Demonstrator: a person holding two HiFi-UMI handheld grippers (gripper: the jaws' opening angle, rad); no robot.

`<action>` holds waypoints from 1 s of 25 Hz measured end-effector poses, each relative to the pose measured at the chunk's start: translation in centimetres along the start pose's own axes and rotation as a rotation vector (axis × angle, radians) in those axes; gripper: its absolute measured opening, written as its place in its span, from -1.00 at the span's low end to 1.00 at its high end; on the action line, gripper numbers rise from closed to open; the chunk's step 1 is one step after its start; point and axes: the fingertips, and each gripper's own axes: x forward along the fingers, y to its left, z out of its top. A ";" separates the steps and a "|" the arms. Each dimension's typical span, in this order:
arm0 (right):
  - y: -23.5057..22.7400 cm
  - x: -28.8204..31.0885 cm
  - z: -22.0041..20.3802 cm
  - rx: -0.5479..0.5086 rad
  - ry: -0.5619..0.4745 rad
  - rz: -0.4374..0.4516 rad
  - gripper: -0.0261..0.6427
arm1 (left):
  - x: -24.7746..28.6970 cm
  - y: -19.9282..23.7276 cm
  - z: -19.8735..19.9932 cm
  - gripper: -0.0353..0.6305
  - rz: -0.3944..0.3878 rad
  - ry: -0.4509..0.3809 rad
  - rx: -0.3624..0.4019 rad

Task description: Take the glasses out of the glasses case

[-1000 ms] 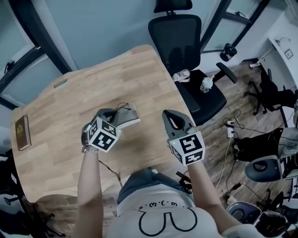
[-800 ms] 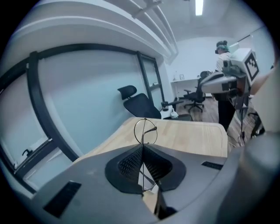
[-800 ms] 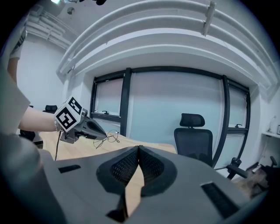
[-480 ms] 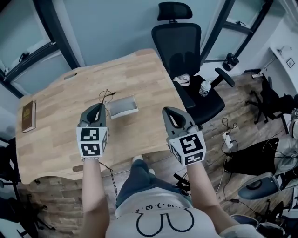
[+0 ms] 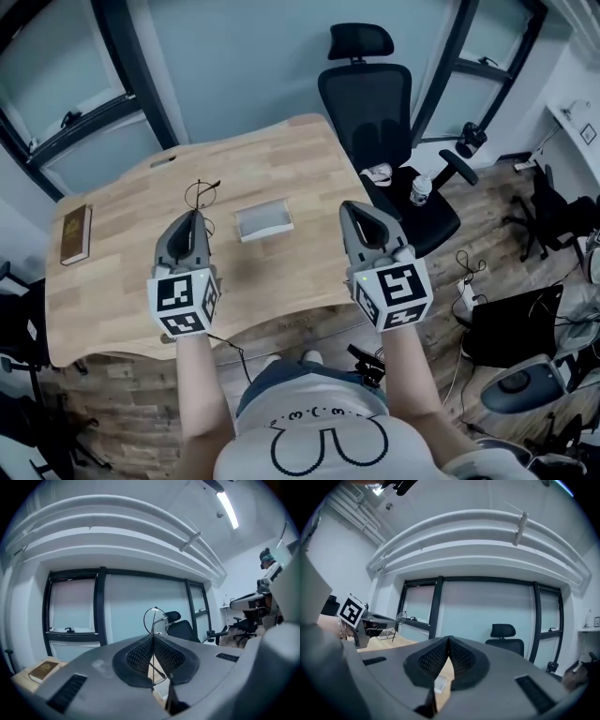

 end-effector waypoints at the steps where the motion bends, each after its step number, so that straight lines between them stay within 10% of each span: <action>1: 0.2 0.1 0.7 -0.006 -0.012 -0.001 -0.77 | -0.3 0.3 0.6 -0.84 0.003 -0.016 0.011; 25: 2.9 1.4 6.5 -0.069 -0.089 -0.073 -0.77 | -2.2 4.8 6.5 -0.84 -0.007 -0.230 0.042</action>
